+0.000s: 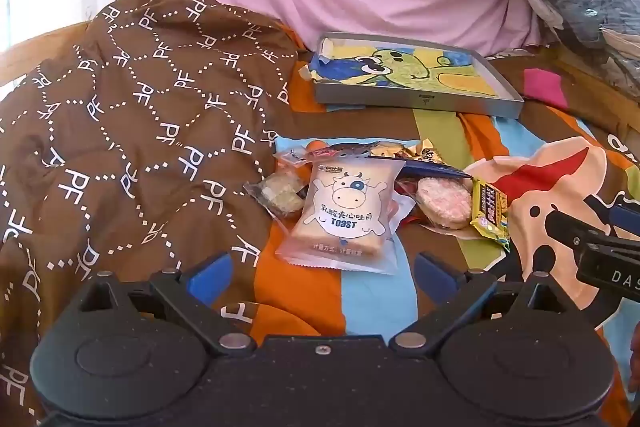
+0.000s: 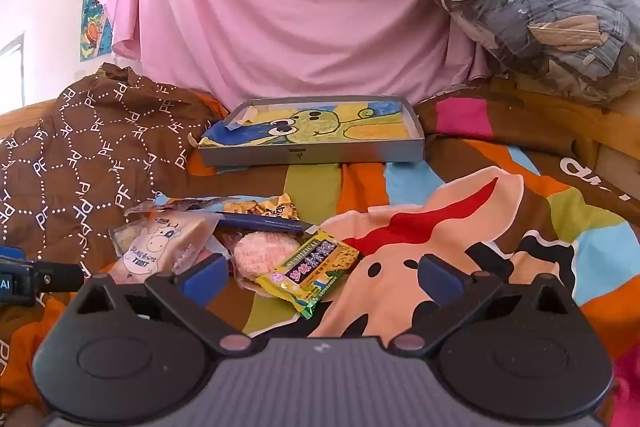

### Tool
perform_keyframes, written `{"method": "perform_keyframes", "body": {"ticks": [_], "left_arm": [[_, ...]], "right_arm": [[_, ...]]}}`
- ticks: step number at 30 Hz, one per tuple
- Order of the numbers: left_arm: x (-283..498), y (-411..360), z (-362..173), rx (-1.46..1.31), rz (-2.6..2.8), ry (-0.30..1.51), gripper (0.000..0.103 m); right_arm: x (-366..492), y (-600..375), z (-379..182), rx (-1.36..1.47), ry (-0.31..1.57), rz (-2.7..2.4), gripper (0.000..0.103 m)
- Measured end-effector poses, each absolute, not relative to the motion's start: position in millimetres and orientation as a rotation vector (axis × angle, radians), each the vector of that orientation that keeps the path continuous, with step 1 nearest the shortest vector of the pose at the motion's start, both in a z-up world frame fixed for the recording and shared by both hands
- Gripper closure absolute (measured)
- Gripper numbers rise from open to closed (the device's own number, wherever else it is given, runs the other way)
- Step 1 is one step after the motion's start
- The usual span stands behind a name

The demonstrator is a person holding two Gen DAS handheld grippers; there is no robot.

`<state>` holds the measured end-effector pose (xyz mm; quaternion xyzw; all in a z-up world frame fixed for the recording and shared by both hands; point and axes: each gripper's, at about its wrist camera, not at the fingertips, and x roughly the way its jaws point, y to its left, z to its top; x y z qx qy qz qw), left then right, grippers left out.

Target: Organize snacks

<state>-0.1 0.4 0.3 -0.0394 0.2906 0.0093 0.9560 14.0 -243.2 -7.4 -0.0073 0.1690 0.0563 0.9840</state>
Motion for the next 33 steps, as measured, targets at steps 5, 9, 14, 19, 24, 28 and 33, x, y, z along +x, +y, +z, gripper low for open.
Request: {"method": "perform_keyframes", "body": {"ticks": [5, 9, 14, 19, 24, 28, 33], "left_arm": [[-1.5, 0.1, 0.6, -0.077, 0.012, 0.587, 0.005], [0.0, 0.9, 0.0, -0.082, 0.010, 0.598, 0.005], [0.9, 5.2, -4.7, -0.083, 0.009, 0.600, 0.005], [0.0, 6.7, -5.8, -0.083, 0.014, 0.604, 0.005], [0.0, 4.6, -5.6, -0.085, 0.020, 0.606, 0.005], [0.1, 4.8, -5.7, -0.086, 0.019, 0.607, 0.005], [-0.4, 4.0, -8.1, -0.087, 0.021, 0.612, 0.005]], "right_arm": [[12.4, -238.5, -8.0, -0.026, 0.342, 0.120, 0.000], [14.2, -240.3, -7.3, -0.031, 0.338, 0.126, 0.000], [14.5, -239.8, -8.1, -0.034, 0.336, 0.126, 0.000], [14.2, -239.8, -7.6, -0.034, 0.337, 0.126, 0.000], [13.3, -239.8, -6.7, -0.036, 0.334, 0.127, 0.000], [13.1, -239.5, -6.4, -0.036, 0.333, 0.129, 0.000], [12.8, -239.3, -6.9, -0.036, 0.332, 0.128, 0.000]]}}
